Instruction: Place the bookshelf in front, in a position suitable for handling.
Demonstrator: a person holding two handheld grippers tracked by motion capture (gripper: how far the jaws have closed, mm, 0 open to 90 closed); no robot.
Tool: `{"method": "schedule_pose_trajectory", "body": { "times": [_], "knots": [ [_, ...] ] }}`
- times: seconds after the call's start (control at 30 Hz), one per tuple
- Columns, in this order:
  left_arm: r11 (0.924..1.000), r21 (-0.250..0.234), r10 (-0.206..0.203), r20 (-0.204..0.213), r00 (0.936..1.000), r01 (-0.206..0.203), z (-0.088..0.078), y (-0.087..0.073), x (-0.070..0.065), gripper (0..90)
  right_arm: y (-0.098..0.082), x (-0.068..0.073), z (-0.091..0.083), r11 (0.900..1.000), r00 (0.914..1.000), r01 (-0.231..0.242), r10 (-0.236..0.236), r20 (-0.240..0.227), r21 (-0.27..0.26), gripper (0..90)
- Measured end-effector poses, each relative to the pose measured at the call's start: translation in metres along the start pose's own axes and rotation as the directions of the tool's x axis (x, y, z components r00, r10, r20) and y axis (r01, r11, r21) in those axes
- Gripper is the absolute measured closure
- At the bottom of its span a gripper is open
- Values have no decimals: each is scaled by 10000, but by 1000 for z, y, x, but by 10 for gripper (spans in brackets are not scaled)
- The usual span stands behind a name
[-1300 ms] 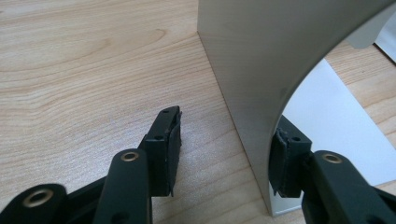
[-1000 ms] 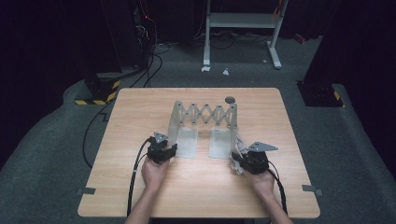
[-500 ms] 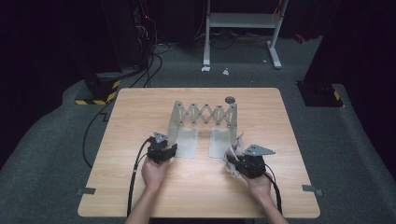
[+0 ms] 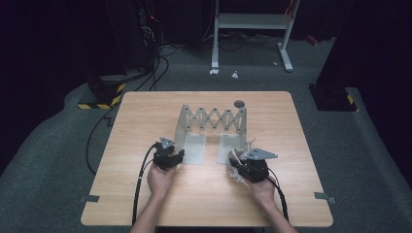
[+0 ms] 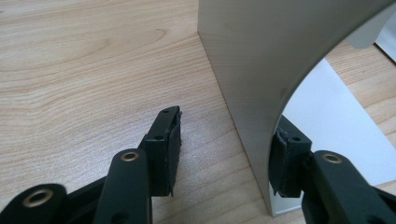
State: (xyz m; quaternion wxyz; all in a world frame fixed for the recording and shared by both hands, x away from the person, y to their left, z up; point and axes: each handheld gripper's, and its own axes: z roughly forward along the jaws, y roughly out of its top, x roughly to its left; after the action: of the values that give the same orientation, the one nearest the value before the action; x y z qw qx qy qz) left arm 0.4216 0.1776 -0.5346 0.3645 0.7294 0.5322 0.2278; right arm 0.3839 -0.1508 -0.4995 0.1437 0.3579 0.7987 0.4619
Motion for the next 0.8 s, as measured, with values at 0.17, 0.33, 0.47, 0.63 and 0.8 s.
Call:
{"method": "schedule_pose_trajectory", "body": {
  "times": [0.17,0.33,0.47,0.63,0.8],
  "knots": [
    [10000,1,9,5,10000,-9,0,0,0,513,-3,-1,14,9991,9996,188,-196,199,374,836],
    [10000,-12,-4,-1,10000,4,0,0,0,513,-3,-3,22,9977,9985,291,-319,456,608,836],
    [10000,0,5,8,10000,-5,0,0,0,513,-5,-5,27,9947,9948,537,-608,818,873,836],
    [10000,-9,-11,6,10000,11,0,0,0,512,-6,-10,29,9930,9919,505,-624,1109,1070,837],
    [10000,-13,-25,7,10000,25,0,0,0,513,-7,-17,29,9927,9908,353,-498,1258,1154,837]
  ]
}}
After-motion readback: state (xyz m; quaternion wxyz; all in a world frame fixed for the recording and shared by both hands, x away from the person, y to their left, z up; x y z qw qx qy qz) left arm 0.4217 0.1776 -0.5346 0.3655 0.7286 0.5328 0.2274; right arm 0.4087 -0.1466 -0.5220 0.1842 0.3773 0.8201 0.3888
